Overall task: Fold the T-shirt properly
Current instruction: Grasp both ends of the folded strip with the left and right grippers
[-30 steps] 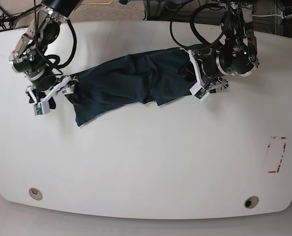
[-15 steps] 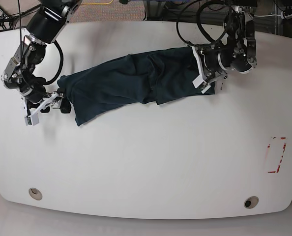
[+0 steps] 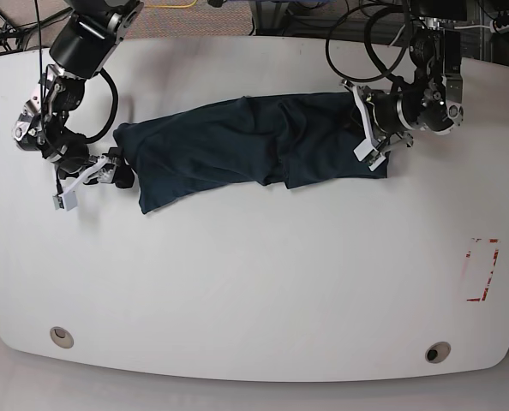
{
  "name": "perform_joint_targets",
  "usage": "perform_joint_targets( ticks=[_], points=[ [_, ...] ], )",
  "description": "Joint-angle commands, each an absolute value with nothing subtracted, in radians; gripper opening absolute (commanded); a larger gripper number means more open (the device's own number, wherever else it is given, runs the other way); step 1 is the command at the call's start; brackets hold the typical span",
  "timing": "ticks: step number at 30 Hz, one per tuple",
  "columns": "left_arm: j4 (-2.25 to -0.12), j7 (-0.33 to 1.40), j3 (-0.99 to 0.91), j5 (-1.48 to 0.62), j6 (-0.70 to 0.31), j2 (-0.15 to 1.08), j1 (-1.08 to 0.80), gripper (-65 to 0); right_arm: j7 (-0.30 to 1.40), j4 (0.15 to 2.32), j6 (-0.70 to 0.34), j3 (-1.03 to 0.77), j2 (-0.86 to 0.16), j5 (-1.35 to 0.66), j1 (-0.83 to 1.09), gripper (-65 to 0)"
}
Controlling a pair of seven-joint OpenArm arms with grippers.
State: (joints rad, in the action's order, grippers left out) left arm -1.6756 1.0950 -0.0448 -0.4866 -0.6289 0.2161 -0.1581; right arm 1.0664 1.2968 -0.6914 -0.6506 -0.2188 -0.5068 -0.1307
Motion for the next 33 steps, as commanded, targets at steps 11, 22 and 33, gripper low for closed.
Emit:
perform_joint_targets(
  ticks=[11, 22, 33],
  points=[
    [-1.664, 1.129, -0.050, -0.441, -0.618, 0.249, -0.114, -56.2, 1.047, 1.414, -0.698, -0.590, -0.088, -0.533, -0.053, -10.6],
    [-1.664, 1.129, -0.050, -0.441, -0.618, 0.246, -0.113, -56.2, 1.041, 1.475, -0.698, -0.515, -0.013, -0.524, 0.010, -20.0],
    [-1.662, 1.129, -0.048, -0.435, -0.611, 0.242, -0.111, -56.2, 1.020, 1.495, -0.698, -0.513, -0.019, -0.524, 0.012, -65.0]
  ],
)
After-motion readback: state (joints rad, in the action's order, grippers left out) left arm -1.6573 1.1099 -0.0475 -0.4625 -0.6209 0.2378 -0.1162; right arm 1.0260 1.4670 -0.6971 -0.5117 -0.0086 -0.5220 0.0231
